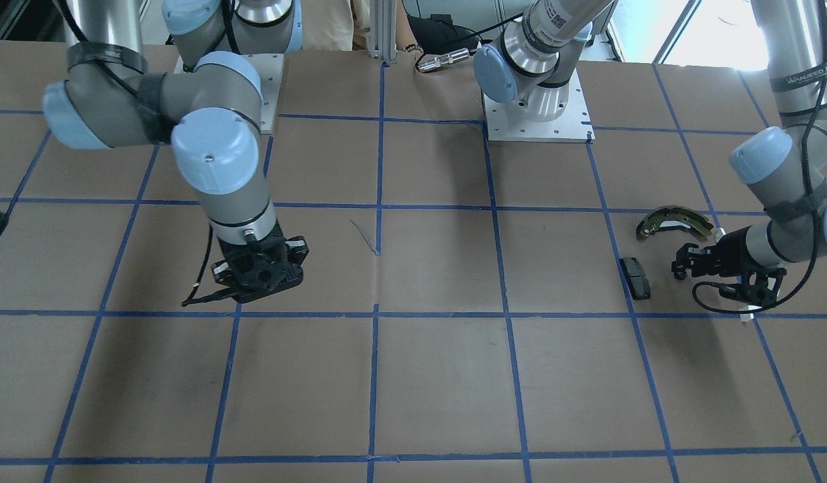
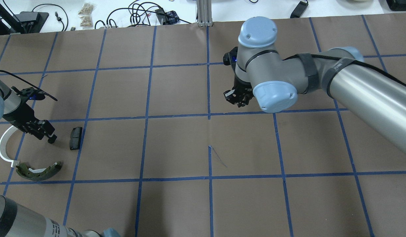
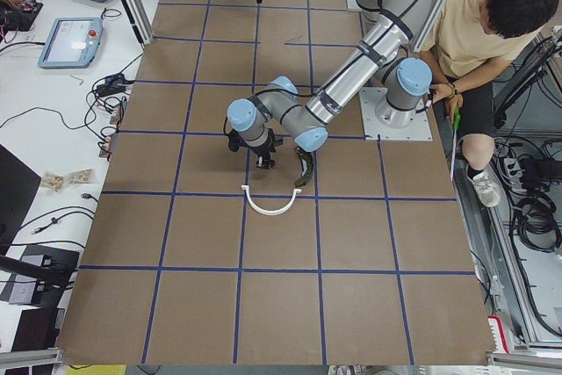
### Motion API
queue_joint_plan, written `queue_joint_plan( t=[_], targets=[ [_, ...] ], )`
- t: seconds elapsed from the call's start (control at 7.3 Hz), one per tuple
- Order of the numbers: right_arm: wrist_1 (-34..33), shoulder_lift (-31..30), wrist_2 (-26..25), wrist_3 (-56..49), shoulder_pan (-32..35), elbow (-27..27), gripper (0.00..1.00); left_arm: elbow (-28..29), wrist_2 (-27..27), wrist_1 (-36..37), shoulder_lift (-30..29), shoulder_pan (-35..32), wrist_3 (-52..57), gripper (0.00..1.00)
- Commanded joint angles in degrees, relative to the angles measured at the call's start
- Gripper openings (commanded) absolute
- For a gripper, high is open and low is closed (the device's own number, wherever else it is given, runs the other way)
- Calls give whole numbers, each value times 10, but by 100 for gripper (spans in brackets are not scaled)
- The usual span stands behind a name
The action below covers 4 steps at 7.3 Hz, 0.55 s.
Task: Place bearing gear from tray to pile
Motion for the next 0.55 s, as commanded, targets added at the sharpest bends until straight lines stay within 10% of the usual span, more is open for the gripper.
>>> queue_joint_plan(
  t=[0.0, 0.27, 0.41],
  targets=[
    [-26, 42, 33, 165, 80, 0, 9, 30, -15, -49, 15, -25, -74, 100],
    [-70, 76, 59, 249, 106, 1, 23, 70, -18, -125, 36, -92, -136, 100],
    [-76, 78, 56, 245, 107, 2, 83, 75, -29, -135, 50, -126, -162, 100]
  ],
)
